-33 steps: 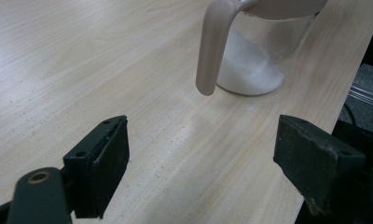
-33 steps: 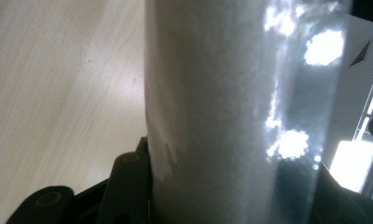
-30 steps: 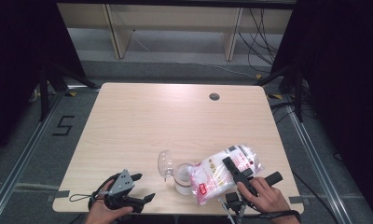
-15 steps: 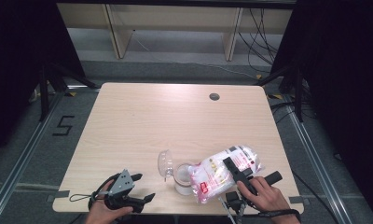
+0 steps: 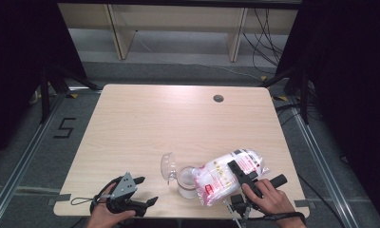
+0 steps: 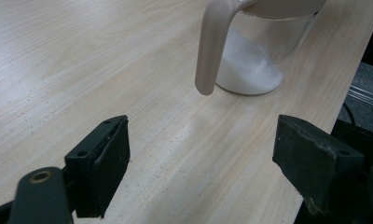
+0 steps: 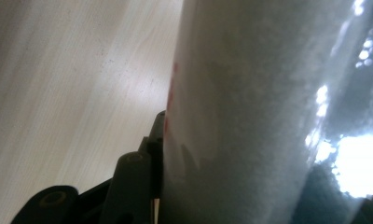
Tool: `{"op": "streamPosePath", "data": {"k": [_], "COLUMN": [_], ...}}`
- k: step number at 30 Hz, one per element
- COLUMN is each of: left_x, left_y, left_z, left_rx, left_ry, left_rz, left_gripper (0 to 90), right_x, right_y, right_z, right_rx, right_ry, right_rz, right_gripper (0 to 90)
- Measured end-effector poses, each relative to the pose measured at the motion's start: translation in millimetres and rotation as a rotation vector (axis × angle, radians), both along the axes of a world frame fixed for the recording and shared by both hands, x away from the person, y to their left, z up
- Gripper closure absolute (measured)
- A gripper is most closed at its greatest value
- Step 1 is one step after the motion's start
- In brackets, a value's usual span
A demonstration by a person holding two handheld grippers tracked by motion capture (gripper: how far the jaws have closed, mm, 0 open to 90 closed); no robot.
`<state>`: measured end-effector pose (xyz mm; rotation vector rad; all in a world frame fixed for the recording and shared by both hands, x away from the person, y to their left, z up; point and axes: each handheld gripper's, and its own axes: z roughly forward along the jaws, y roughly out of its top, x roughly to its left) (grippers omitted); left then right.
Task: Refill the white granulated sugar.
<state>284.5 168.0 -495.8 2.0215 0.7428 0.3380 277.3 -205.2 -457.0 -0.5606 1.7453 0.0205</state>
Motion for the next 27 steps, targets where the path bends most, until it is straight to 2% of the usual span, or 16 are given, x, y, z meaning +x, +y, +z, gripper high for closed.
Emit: {"op": "streamPosePath", "data": {"k": [4, 9, 18, 19, 20, 24, 27], "left_x": [0.0, -0.2, -0.2, 0.1, 0.0, 0.0, -0.2], "left_y": [0.3, 0.3, 0.0, 0.9, -0.1, 0.0, 0.3], "left_z": [0.5, 0.5, 0.2, 0.7, 0.1, 0.1, 0.6], "left_rx": [0.010, 0.007, 0.001, 0.013, -0.001, 0.002, 0.008], "left_ry": [0.003, 0.003, 0.000, -0.002, -0.001, -0.002, 0.003], "left_rz": [-0.003, 0.000, -0.001, -0.007, 0.000, -0.002, -0.001], "left_gripper": [18.5, 18.5, 18.6, 18.6, 18.6, 18.6, 18.6], "right_x": [-0.4, -0.3, -3.1, -3.9, -4.2, -6.8, -9.0], "right_y": [0.3, -0.3, -0.9, -1.0, -0.8, -1.7, -1.9], "right_z": [0.9, -0.1, 1.5, 1.8, 3.1, 6.0, 6.9], "right_rx": [-0.009, 0.012, 0.005, 0.003, -0.002, 0.008, -0.002], "right_ry": [0.000, -0.015, -0.083, -0.089, -0.097, -0.126, -0.151], "right_rz": [-0.008, 0.009, 0.024, 0.025, 0.032, 0.038, 0.053], "right_gripper": [62.1, 62.6, 63.4, 63.5, 63.6, 63.8, 63.8]}}
